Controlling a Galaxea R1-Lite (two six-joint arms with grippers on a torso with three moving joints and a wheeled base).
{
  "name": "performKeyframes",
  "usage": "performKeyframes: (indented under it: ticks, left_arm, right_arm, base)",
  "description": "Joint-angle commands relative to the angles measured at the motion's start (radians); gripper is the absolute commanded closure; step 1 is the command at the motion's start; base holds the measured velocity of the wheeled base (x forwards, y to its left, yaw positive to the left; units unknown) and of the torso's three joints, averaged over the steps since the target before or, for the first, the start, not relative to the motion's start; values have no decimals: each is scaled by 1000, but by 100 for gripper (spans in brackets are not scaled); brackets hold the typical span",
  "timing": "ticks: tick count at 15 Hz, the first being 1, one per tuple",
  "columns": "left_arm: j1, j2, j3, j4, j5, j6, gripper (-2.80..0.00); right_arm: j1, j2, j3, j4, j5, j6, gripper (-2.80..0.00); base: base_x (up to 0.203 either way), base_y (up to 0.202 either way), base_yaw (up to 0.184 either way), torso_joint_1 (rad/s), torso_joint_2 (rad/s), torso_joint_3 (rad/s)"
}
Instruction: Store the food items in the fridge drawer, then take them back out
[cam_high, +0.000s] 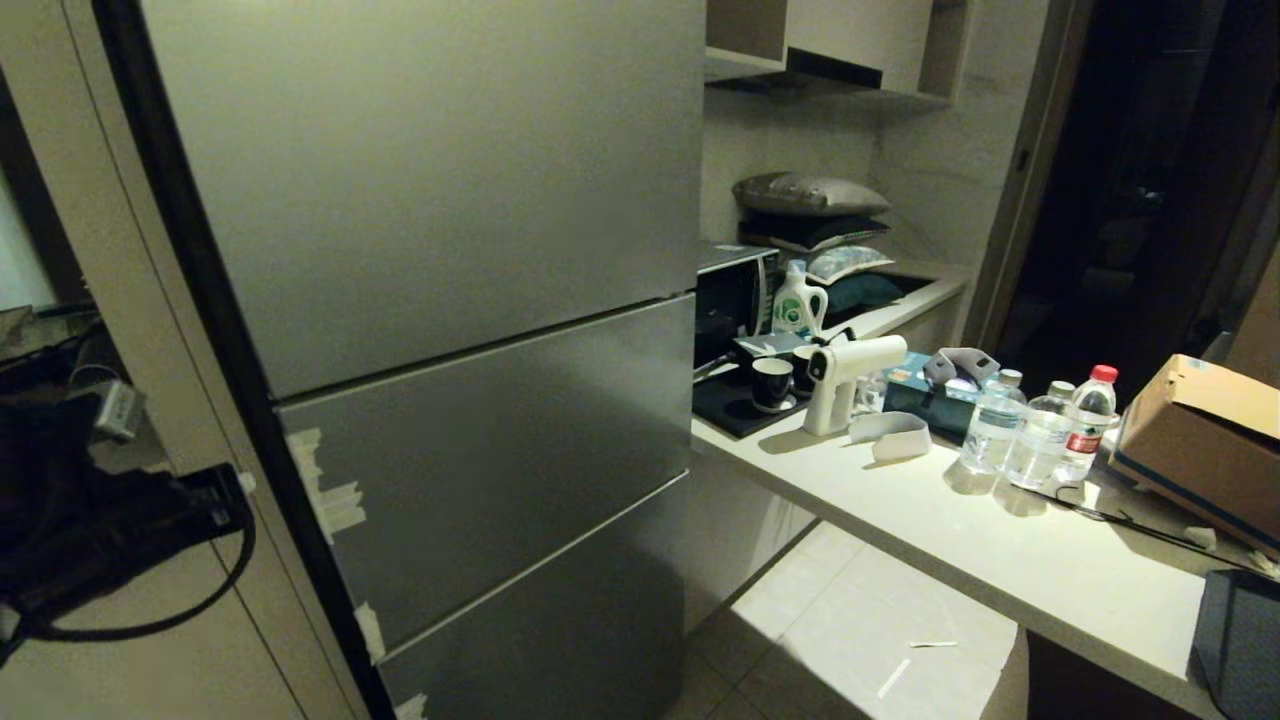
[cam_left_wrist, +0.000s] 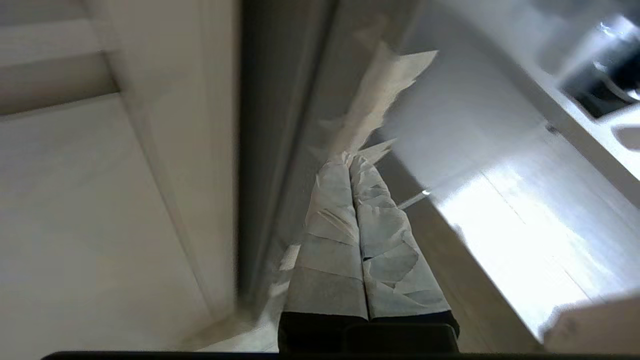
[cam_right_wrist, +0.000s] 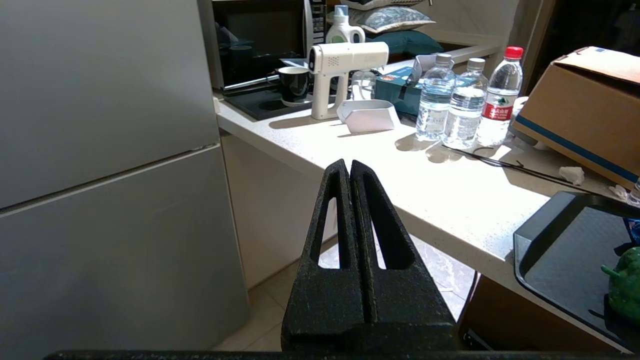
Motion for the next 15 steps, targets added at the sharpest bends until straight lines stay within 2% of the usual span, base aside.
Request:
performKeyframes:
  ticks: [1,4,8,15]
  left_arm:
    - [29,110,-49,-5,-26,-2,0]
    - [55,167,-84,-21,-55,-3,0]
    - [57,252,-112,-100,-73,-7,0]
    - [45,280,-141,-103,-83,-12,0]
  right_arm:
    - [0,0,26,-1,0,0,0]
    - [0,0,26,-1,0,0,0]
    - [0,0,26,-1,0,0,0]
    - [0,0,26,-1,0,-1,0]
  base:
    - [0,0,0,0,0,0]
    - [0,0,0,0,0,0]
    - [0,0,0,0,0,0]
    - [0,0,0,0,0,0]
